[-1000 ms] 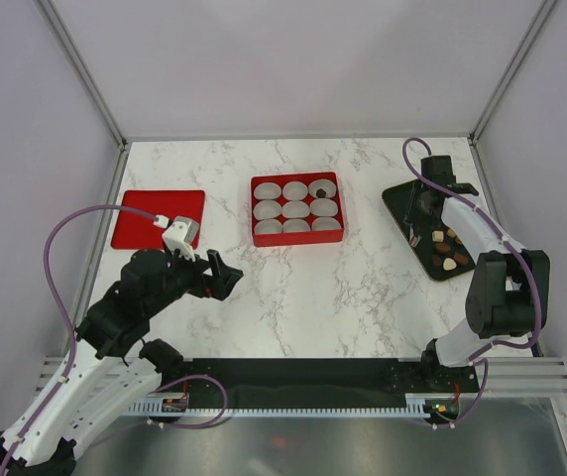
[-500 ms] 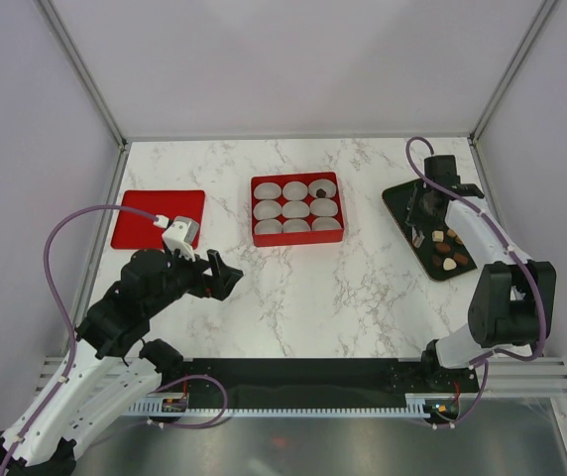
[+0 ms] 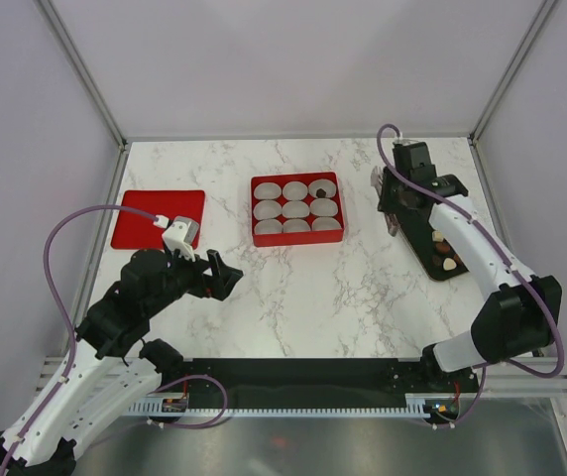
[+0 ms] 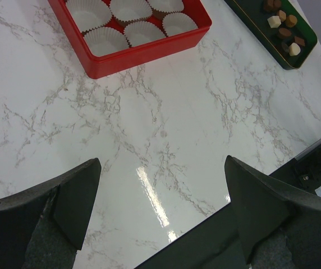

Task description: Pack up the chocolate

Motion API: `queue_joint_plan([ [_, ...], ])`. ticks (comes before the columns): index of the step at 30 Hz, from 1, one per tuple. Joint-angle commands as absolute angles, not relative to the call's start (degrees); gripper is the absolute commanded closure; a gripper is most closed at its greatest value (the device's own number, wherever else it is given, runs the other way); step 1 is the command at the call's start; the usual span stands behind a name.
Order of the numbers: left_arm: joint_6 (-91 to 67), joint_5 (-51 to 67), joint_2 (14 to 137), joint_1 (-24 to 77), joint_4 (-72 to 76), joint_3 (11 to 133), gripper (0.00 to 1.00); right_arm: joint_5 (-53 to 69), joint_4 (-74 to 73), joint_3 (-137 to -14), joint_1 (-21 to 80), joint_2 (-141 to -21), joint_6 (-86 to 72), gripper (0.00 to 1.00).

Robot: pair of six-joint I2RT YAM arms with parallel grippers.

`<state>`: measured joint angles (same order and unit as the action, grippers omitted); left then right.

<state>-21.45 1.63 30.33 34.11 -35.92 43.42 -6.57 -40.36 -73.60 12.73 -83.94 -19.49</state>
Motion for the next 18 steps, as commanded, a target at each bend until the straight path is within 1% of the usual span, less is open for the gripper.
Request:
queue_joint_plan([
  [1, -21.62, 1.41, 30.06, 34.01, -35.42, 43.33, 0.00, -7.91, -39.03, -79.44, 19.92, -82.44, -22.14, 0.66],
  [5, -21.71, 1.23, 29.79, 34.01, -35.42, 43.33, 0.00, -9.14, -37.01, -82.43, 27.14, -85.95, -23.47, 0.66],
  [9, -21.71, 0.97, 29.44, 34.01, -35.42, 43.24, 0.00, -12.56, -36.30, -85.86, 34.08, -92.18, -23.73, 0.66],
  [13, -21.71, 0.88, 29.36, 34.01, -35.51, 43.33, 0.00, -14.59, -35.60, -89.03, 37.70, -96.76, -23.56, 0.66],
  [18, -21.71, 0.62, 29.09, 34.01, -35.51, 43.24, 0.00, -16.43, -34.63, -91.14, 39.29, -101.24, -22.68, 0.65],
])
